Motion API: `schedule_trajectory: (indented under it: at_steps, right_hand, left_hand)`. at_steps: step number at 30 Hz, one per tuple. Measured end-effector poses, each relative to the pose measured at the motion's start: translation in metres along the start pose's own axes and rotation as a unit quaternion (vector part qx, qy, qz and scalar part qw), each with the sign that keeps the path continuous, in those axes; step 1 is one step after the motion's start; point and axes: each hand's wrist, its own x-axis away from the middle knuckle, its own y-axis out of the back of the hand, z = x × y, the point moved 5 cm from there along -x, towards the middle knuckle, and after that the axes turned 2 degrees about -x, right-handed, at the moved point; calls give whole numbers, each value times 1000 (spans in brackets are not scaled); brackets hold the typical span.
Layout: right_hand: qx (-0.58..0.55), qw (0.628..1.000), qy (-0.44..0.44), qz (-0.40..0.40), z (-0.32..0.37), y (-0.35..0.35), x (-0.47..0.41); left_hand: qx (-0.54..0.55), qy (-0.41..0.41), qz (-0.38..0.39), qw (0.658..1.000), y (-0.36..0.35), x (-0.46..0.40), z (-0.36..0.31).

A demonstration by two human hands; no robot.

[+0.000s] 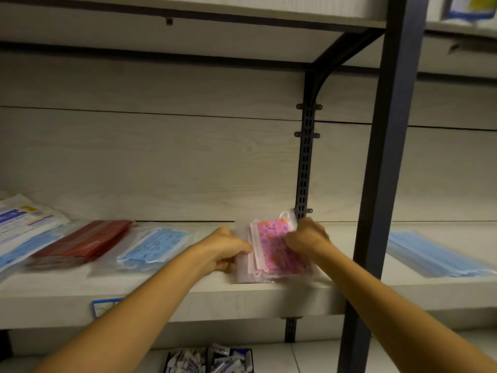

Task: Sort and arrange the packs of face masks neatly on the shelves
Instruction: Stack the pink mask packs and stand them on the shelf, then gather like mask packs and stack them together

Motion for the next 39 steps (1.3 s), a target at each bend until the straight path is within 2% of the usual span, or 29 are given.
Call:
schedule_trajectory:
  at_steps: [2,8,18,24,27,31,34,36,39]
  right_hand:
    - [18,1000,-1,5,-8,-6,-1]
    - [57,998,2,-11,-16,-9,-4]
    - [56,998,28,22,-16,-16,-7]
    - [81,996,32,23,-19,-20,-10]
    - [127,991,39,4,-20,-18,-9]
    - [185,978,63,-69,-11,-11,-1]
    - [171,971,128,-108,7,-4,8]
    - [156,959,196,-130,22,-2,15]
    - [118,936,303,-134,45,-14,25]
  left_hand:
    - [-53,10,-4,999,-2,2,2]
    - [-124,22,-38,991,1,2,-2]
    - [-41,22,-22,999,-9,6,-4]
    - [-44,22,-36,998,-16,1,-6]
    - [-46,26,-40,998,-18,2,-8]
    - [-74,22,-75,994,-12,9,-11]
    - [-188,-41,-162,968,8,14,-17]
    - [-276,-98,-234,927,25,26,-24]
    - [-403,-169,-303,847,46,52,-27]
